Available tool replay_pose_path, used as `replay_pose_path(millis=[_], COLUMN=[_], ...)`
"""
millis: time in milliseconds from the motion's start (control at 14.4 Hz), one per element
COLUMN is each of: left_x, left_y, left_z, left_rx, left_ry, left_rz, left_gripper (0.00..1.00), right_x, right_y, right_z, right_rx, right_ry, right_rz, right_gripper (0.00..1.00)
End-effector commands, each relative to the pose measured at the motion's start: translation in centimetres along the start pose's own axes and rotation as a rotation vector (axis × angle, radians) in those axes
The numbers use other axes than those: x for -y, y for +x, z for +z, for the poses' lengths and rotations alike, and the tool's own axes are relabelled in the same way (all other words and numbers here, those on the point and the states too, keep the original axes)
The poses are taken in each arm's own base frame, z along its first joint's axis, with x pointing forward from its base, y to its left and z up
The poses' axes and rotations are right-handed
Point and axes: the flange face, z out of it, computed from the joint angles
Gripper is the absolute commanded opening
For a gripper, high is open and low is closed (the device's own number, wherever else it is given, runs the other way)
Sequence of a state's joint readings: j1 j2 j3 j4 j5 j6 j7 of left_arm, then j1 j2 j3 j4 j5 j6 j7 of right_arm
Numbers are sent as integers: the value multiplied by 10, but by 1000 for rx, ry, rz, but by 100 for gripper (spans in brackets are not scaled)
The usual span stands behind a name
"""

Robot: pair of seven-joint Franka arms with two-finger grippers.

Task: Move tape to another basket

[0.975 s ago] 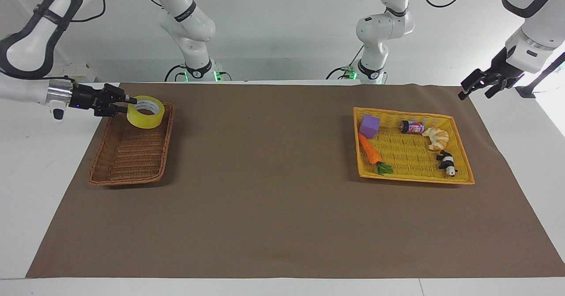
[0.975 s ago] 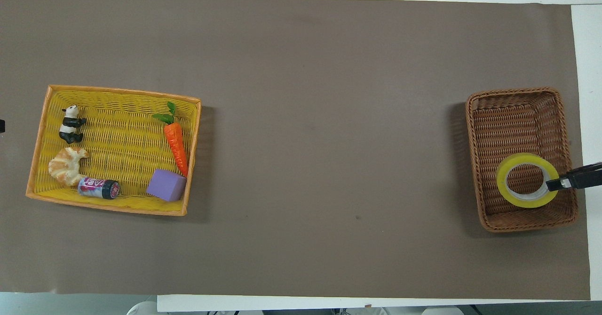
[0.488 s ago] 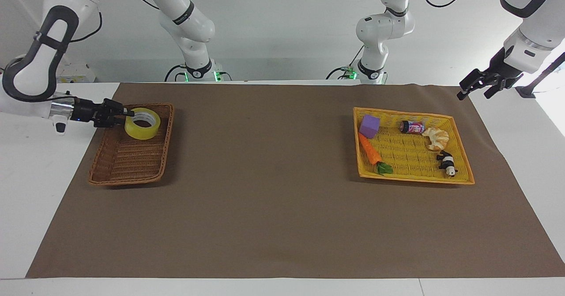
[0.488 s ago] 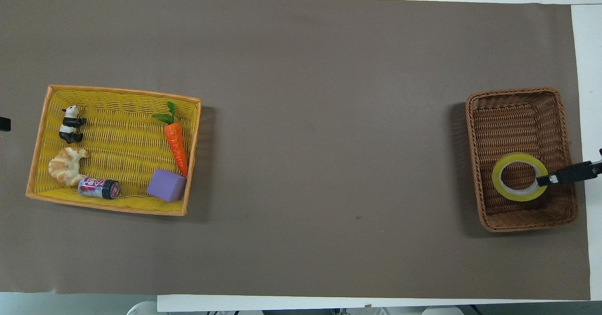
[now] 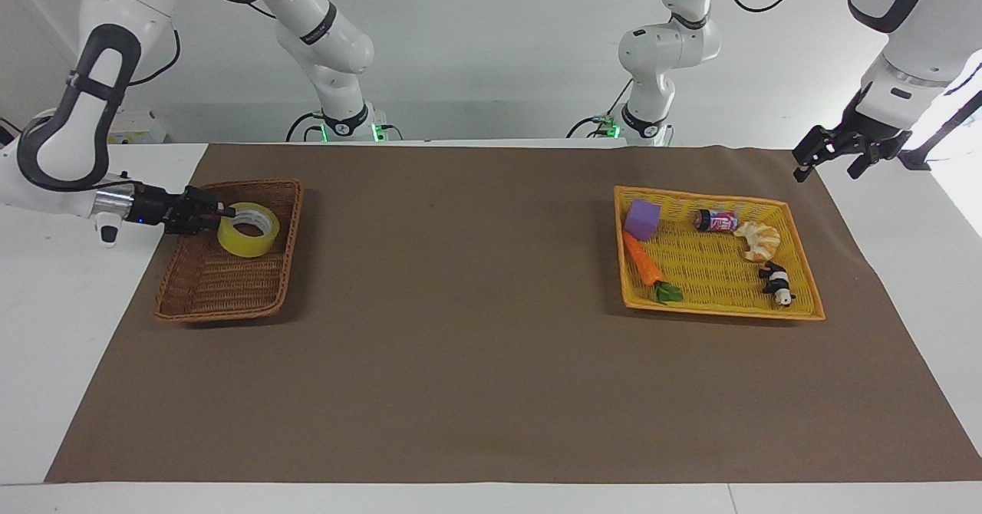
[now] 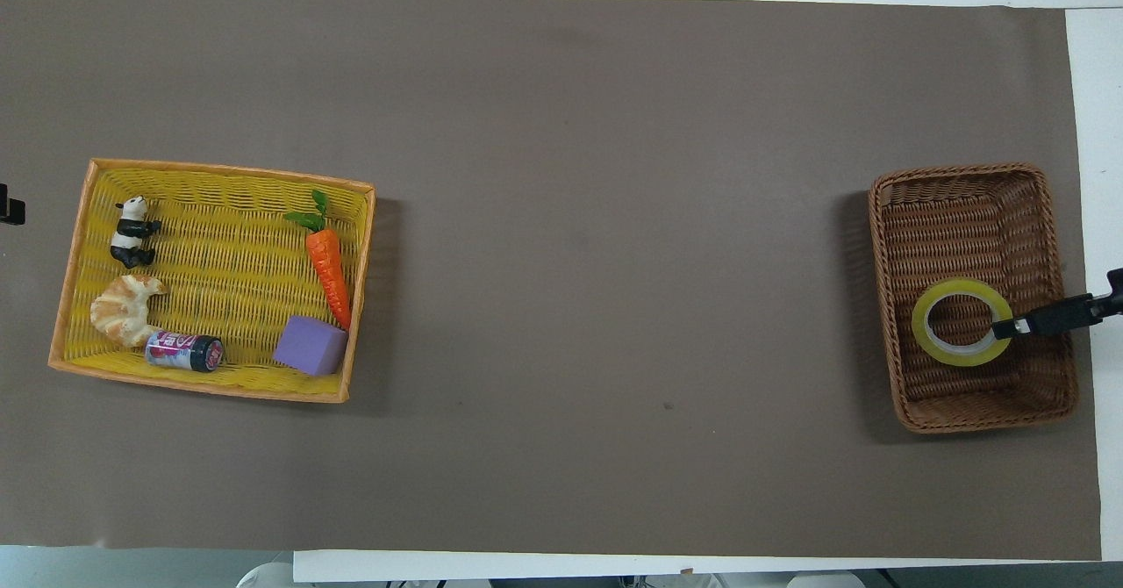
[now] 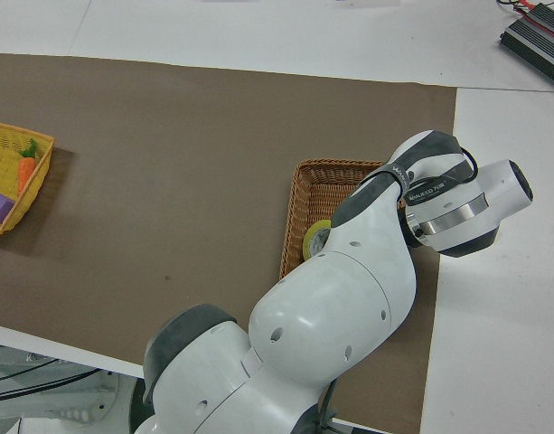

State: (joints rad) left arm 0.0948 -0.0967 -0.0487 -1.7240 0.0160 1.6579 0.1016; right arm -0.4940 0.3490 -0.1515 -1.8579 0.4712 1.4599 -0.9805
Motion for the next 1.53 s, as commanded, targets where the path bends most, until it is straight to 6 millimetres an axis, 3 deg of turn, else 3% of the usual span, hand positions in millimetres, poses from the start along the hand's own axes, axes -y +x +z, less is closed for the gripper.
replay_pose_path(millis=[0, 279, 488, 557, 766, 905, 975, 1184, 1323, 1393, 1463], left_x=[-10, -25, -27, -27, -27, -27, -30, -30, -31, -30, -30], left_y=[8, 10, 8, 10, 14, 14, 15, 16, 16, 15, 15], left_z=[-17, -20, -17, -13, -5, -8, -9, 0, 2, 1, 2], left_rx=[10, 51, 99, 105, 117, 104, 92, 93, 92, 89, 87], left_ry=[19, 62, 73, 72, 75, 71, 65, 47, 41, 14, -40], left_rz=[35, 73, 79, 79, 82, 100, 134, 144, 143, 137, 125], left_gripper=[100, 100, 100, 100, 100, 100, 100, 100, 100, 100, 100], right_x=[18, 77, 141, 152, 153, 194, 222, 305, 343, 354, 367], right_y=[15, 33, 52, 58, 61, 65, 71, 62, 45, 46, 56], right_z=[-1, -30, -41, -41, -53, -61, -56, -46, -45, -45, -60], right_rx=[36, 81, 169, 168, 127, 62, 55, 50, 31, 5, -55], right_ry=[-68, -304, -512, -546, -590, -637, -679, -726, -728, -736, -752], right_rz=[-50, -158, -272, -294, -286, -203, -127, 83, 149, 172, 199], right_gripper=[100, 100, 100, 100, 100, 100, 100, 100, 100, 100, 100])
